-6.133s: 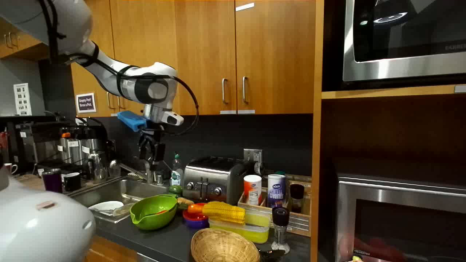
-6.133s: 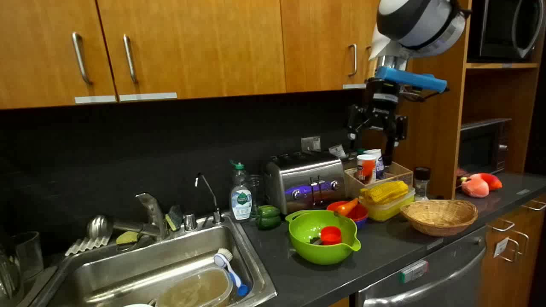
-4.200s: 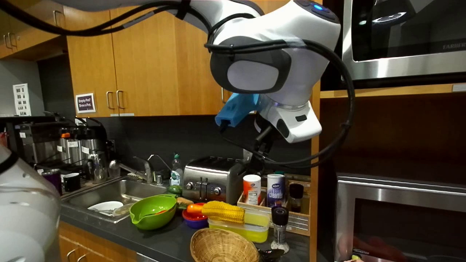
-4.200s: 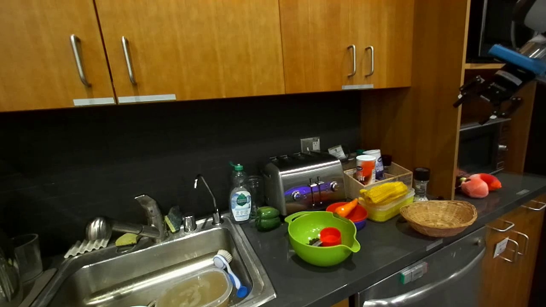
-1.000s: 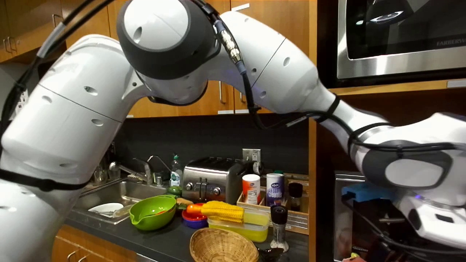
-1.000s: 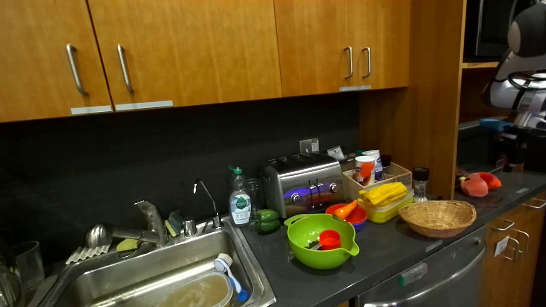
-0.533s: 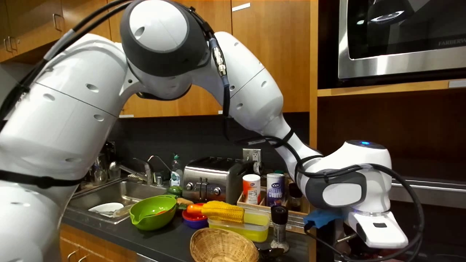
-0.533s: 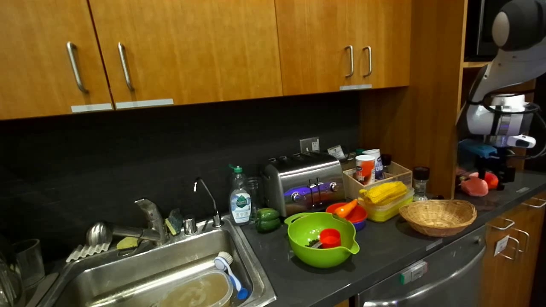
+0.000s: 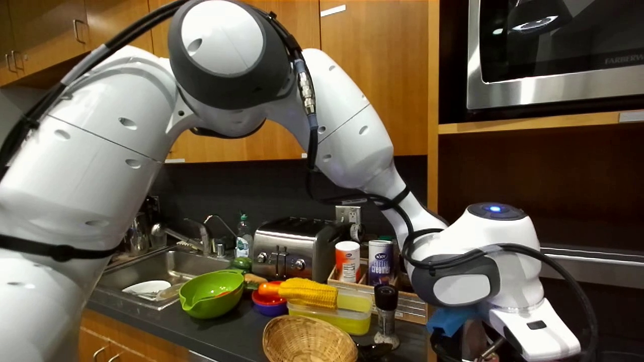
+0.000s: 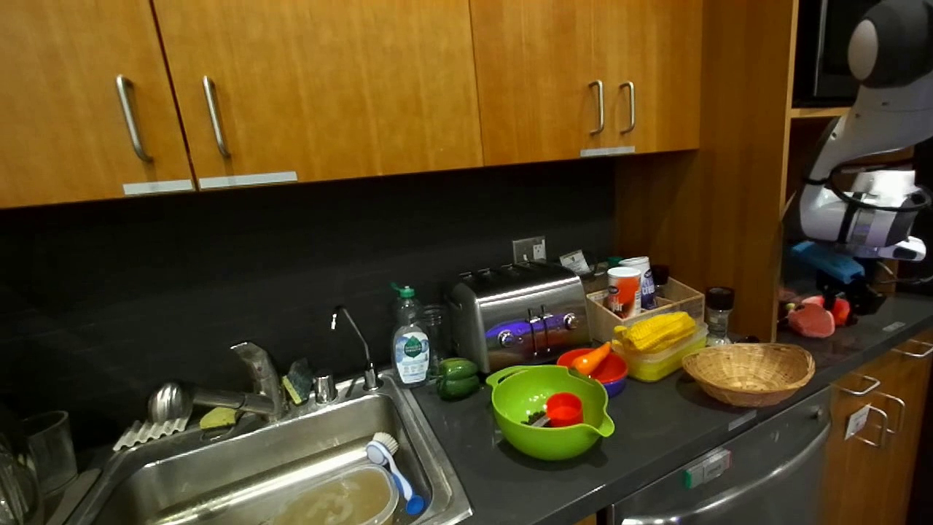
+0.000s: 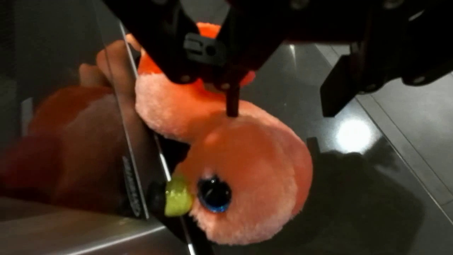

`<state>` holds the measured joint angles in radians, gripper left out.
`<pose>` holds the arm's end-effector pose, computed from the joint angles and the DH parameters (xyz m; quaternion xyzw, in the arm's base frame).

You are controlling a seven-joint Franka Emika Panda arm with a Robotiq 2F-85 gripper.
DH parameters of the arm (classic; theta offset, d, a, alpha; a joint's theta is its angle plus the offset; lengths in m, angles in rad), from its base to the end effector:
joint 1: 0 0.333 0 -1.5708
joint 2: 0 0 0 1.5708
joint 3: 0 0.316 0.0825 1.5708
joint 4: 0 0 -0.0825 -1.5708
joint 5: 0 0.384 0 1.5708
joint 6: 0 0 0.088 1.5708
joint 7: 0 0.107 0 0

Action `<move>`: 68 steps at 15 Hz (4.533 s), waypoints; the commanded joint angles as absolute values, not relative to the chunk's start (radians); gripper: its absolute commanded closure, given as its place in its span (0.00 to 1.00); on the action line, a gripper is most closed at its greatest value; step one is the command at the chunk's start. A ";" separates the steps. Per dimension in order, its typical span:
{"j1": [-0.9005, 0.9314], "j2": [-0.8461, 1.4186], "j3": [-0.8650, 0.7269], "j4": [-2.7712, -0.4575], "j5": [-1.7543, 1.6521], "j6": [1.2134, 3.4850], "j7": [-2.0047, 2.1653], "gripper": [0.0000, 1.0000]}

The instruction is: Pick up the flamingo plush toy into the weaved basket

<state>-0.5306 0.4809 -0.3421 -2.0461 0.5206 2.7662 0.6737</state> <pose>0.3868 -0.4818 0.2417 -0.5556 0.8173 -0.1475 0.0382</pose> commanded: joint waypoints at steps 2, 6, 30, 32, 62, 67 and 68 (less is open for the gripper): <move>-0.682 0.469 -0.187 -2.035 0.760 2.818 0.350 0.03; -0.827 0.505 -0.058 -1.952 0.952 2.796 0.112 0.00; -0.788 0.655 -0.178 -1.772 1.033 2.638 0.021 0.95; -0.783 0.629 -0.210 -1.799 0.998 2.624 0.040 0.94; -0.514 -0.122 -0.589 -2.601 -0.676 2.433 0.633 0.95; -0.547 -0.238 -0.546 -2.786 -0.636 2.682 0.583 0.95; -0.558 -0.253 -0.537 -2.818 -0.636 2.739 0.573 0.95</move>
